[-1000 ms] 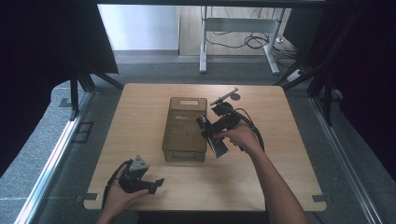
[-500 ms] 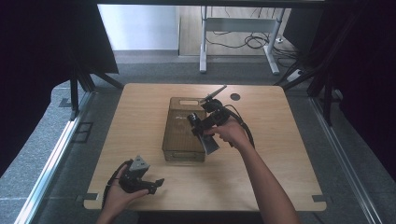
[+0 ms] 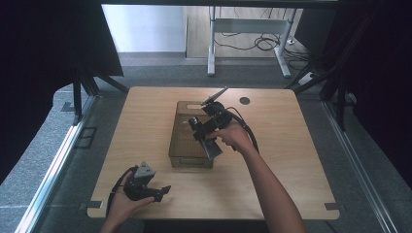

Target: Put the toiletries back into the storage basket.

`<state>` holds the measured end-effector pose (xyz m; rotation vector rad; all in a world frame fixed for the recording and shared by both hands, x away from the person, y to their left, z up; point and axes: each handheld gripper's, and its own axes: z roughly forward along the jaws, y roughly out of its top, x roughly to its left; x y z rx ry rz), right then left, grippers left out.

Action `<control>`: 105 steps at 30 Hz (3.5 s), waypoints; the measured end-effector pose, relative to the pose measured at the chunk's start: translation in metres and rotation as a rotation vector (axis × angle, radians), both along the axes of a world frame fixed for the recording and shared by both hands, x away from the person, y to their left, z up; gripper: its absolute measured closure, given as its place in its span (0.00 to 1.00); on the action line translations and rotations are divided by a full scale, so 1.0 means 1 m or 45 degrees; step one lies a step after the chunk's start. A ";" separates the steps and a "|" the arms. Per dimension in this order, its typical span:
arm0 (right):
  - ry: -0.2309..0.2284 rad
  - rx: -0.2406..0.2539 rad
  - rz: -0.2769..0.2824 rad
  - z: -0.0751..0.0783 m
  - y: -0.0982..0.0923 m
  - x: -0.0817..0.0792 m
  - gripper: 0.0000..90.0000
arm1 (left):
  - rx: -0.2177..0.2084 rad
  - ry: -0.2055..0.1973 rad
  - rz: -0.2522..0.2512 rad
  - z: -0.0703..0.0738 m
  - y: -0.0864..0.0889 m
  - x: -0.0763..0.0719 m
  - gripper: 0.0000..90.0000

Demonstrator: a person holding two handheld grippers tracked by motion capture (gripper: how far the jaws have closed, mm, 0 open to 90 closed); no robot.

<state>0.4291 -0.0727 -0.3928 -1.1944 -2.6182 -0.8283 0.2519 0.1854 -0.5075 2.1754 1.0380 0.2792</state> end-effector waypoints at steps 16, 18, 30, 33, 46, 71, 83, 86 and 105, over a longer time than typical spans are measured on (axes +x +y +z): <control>0.005 -0.014 0.013 -0.002 0.014 0.005 0.52 | 0.000 0.001 -0.002 0.000 0.000 0.000 0.21; 0.002 -0.014 0.009 -0.002 0.016 0.006 0.52 | -0.002 0.000 -0.003 0.000 0.000 0.000 0.21; 0.013 -0.028 0.023 -0.010 0.037 0.012 0.52 | 0.000 0.003 -0.009 -0.001 -0.001 0.000 0.21; 0.016 -0.025 0.025 -0.011 0.040 0.013 0.52 | -0.002 0.005 -0.009 -0.001 -0.001 0.000 0.21; 0.029 -0.046 0.031 -0.020 0.052 0.017 0.52 | 0.003 0.008 -0.010 -0.001 -0.001 0.000 0.21; 0.068 -0.048 0.003 -0.031 0.065 0.025 0.52 | 0.003 0.011 -0.015 -0.002 -0.001 0.001 0.21; 0.108 -0.021 -0.104 -0.036 0.061 0.036 0.52 | -0.001 0.014 -0.017 -0.002 -0.003 0.000 0.21; 0.131 -0.024 -0.139 -0.039 0.061 0.040 0.52 | 0.005 0.008 -0.030 -0.001 -0.003 0.000 0.21; 0.232 0.031 -0.351 -0.060 0.064 0.047 0.52 | -0.024 0.003 -0.038 0.002 -0.002 -0.001 0.21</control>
